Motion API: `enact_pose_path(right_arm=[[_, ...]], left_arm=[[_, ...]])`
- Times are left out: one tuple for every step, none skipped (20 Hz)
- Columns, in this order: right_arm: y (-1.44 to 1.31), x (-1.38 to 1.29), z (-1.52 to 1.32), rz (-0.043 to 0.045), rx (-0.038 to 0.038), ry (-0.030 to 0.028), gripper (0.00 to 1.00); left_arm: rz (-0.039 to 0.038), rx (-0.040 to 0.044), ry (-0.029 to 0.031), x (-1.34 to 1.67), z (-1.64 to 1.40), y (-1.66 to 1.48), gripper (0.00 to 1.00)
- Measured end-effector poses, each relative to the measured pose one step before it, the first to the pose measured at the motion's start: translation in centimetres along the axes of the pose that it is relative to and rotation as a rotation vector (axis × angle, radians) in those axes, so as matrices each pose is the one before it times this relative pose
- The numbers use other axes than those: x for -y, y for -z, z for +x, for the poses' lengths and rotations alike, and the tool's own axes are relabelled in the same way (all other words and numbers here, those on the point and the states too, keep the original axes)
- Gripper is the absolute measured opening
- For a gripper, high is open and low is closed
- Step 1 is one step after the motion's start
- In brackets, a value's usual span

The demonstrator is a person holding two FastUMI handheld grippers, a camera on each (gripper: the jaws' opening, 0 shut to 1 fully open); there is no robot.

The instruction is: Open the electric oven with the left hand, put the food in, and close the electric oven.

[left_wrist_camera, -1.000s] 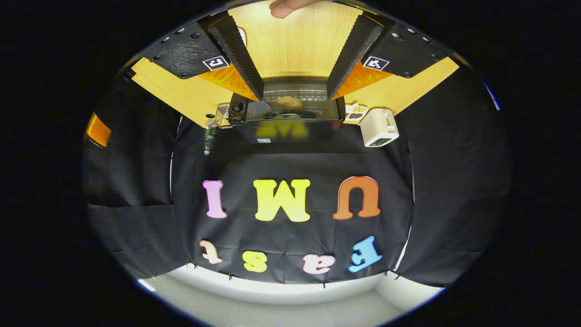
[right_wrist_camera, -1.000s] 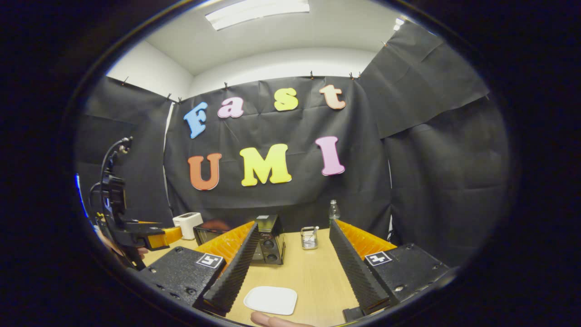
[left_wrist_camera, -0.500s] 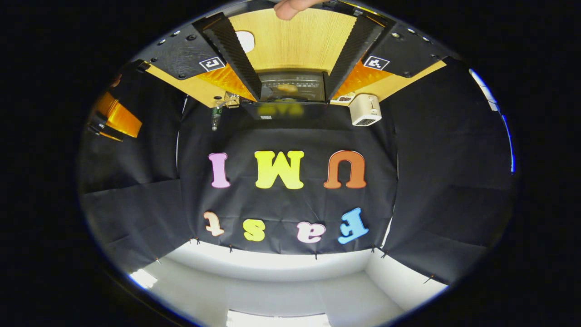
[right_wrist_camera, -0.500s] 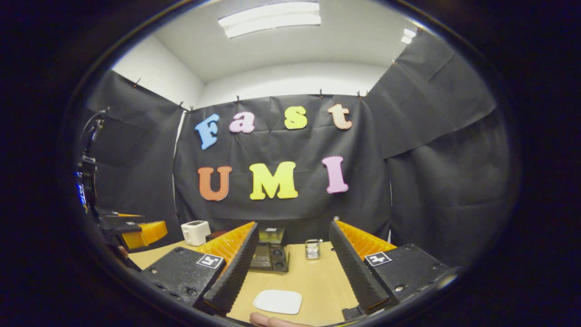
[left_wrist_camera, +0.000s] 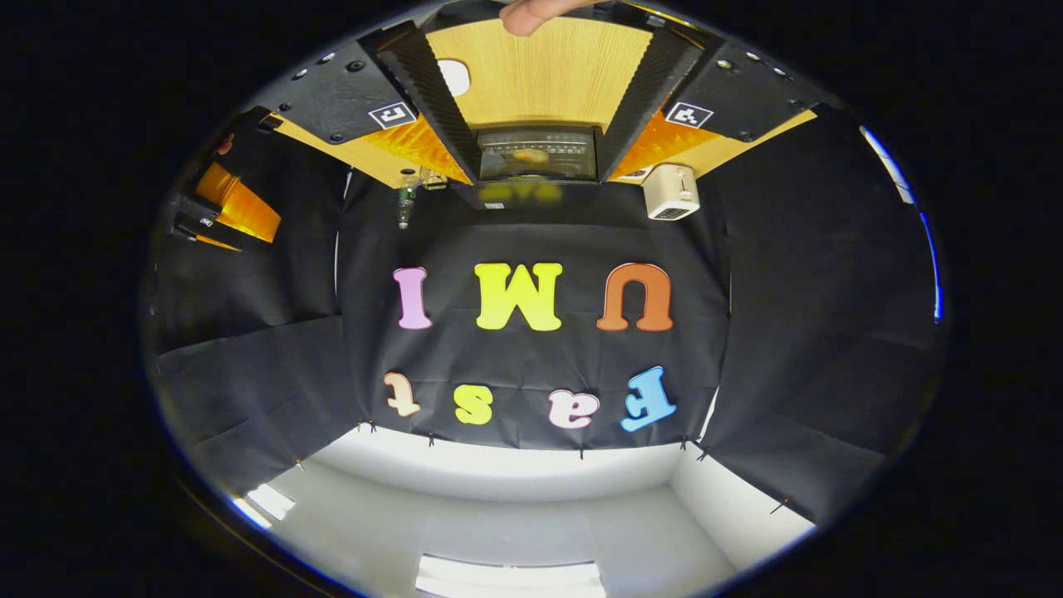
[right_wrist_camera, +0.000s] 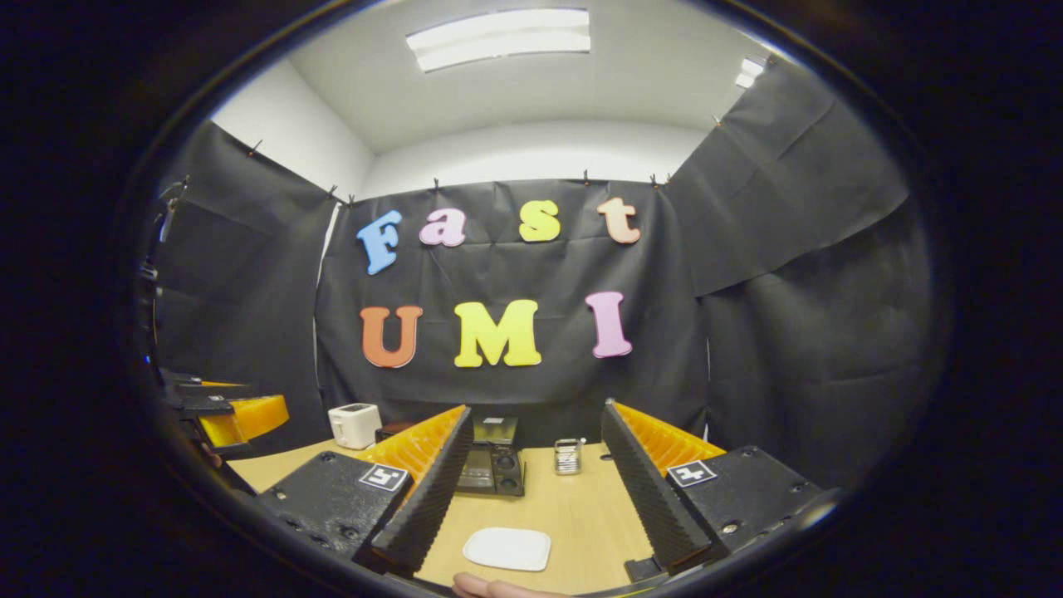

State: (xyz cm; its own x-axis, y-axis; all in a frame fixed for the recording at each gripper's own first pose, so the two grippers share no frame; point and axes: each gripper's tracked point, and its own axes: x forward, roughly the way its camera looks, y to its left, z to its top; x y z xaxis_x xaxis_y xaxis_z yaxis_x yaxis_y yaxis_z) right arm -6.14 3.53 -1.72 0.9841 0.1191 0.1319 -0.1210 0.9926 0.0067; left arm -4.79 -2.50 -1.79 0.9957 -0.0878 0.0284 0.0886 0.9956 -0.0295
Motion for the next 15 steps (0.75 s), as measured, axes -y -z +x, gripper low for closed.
enact_pose_path(right_arm=[[0.039, 0.061, -0.124, -0.0027, -0.00284, -0.00278, 0.93], [0.16, -0.193, -0.21, 0.00086, -0.00698, -0.0121, 0.93], [0.062, -0.362, -0.148, 0.00612, -0.004, -0.01483, 0.93], [-0.002, 0.022, -0.007, 0.00373, -0.00129, -0.00649, 0.93], [0.04, 0.084, 0.005, -0.0013, -0.00117, 0.00014, 0.93], [0.201, 0.175, 0.016, -0.00118, -0.00198, 0.00106, 0.93], [0.008, 0.008, -0.005, -0.00066, -0.00113, -0.00015, 0.93], [0.084, -0.064, 0.052, -0.00044, -0.00132, 0.00079, 0.93], [0.022, 0.002, -0.028, 0.00255, -0.00427, 0.00036, 0.93], [0.145, -0.252, -0.04, 0.00438, -0.00711, -0.00747, 0.93], [0.049, -0.434, -0.089, 0.00567, -0.00558, -0.01421, 0.93], [0.019, -0.139, -0.09, 0.00478, -0.00351, -0.00855, 0.93], [-0.045, 0.057, -0.048, 0.00043, 0.00022, 0.00131, 0.93], [-0.131, 0.223, 0.025, -0.00334, 0.00361, 0.00414, 0.93], [-0.111, 0.109, 0.012, -0.0019, 0.00224, 0.00505, 0.93]], left_arm=[[0.00305, -0.00606, -0.01174, -0.146, 0.115, 0.265, 0.93], [0.00324, -0.00662, -0.01065, -0.159, 0.164, 0.325, 0.93], [0.00421, -0.00485, -0.0061, -0.004, 0.067, 0.111, 0.93], [0.00506, -0.00176, -0.0024, 0.058, 0.004, -0.098, 0.93], [0.00604, 0.00594, -0.00045, 0.11, -0.069, -0.286, 0.93], [0.00616, 0.00705, 0.00161, 0.059, -0.144, -0.233, 0.93], [0.00259, 0.00537, 0.00213, 0.044, -0.075, -0.101, 0.93], [0.00019, 0.00156, 0.00494, 0.171, -0.114, 0.119, 0.93], [-0.00057, -0.00191, 0.00792, 0.126, -0.079, 0.058, 0.93], [-0.00061, -0.00233, 0.00524, 0.094, -0.017, 0.026, 0.93], [0.00046, -0.00111, -0.00214, -0.124, -0.148, 0.068, 0.93], [0.00019, -0.00189, -0.00252, -0.075, 0.048, 0.014, 0.93], [-0.00281, -0.00227, 0.00002, -0.106, -0.077, 0.081, 0.93], [-0.00437, -0.00314, 0.00281, 0.057, 0.061, 0.122, 0.93], [-0.00382, -0.00293, 0.0036, 0.026, -0.077, 0.003, 0.93]])
